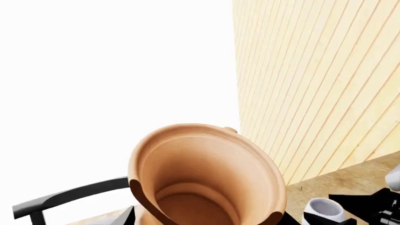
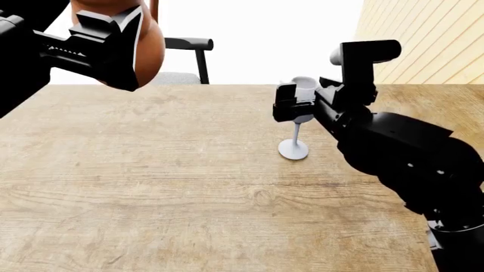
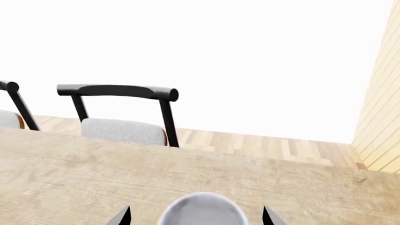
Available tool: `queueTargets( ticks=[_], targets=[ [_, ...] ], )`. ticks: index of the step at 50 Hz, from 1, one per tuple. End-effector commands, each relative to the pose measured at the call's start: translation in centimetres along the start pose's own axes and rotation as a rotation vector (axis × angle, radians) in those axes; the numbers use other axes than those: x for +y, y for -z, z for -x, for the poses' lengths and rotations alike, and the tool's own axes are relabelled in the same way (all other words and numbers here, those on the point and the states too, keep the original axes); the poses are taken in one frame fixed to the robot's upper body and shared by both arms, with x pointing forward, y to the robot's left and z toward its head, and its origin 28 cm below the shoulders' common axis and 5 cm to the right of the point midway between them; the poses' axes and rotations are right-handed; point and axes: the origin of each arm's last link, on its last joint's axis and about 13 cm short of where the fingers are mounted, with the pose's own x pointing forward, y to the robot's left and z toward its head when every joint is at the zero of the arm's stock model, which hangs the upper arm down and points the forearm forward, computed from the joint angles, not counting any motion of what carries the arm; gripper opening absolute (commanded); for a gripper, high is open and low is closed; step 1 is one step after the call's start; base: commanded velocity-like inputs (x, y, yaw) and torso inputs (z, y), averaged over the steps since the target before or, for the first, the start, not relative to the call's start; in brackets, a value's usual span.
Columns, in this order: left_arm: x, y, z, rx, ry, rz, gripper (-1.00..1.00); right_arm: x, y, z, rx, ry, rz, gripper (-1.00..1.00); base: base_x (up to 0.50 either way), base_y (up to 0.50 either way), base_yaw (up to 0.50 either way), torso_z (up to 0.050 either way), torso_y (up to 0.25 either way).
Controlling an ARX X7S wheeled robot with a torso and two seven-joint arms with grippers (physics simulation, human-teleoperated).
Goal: Pick the jug and wine glass and place them in the sink. Then turn on the water.
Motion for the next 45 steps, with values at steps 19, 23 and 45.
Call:
queueTargets(
  ticks=[19,23,45],
  targets=[
    [0.3,-0.5,0.1,-0.041,-0.039,0.013,-1.00,-0.1,0.9,-0.2,0.015,-0.002,-0.017,1.00,0.00,0.00,0.00,0.001,0.002],
    [0.3,-0.5,0.1,-0.041,-0.039,0.013,-1.00,-0.1,0.9,-0.3,0.017,-0.002,-0.018,1.00,0.00,0.00,0.00,0.002,0.000],
    [0.4,-0.3,0.0,-0.040,-0.039,0.017,-1.00,-0.4,1.9,-0.6,0.040,0.007,-0.030,1.00,0.00,0.00,0.00,0.000,0.001]
  ],
)
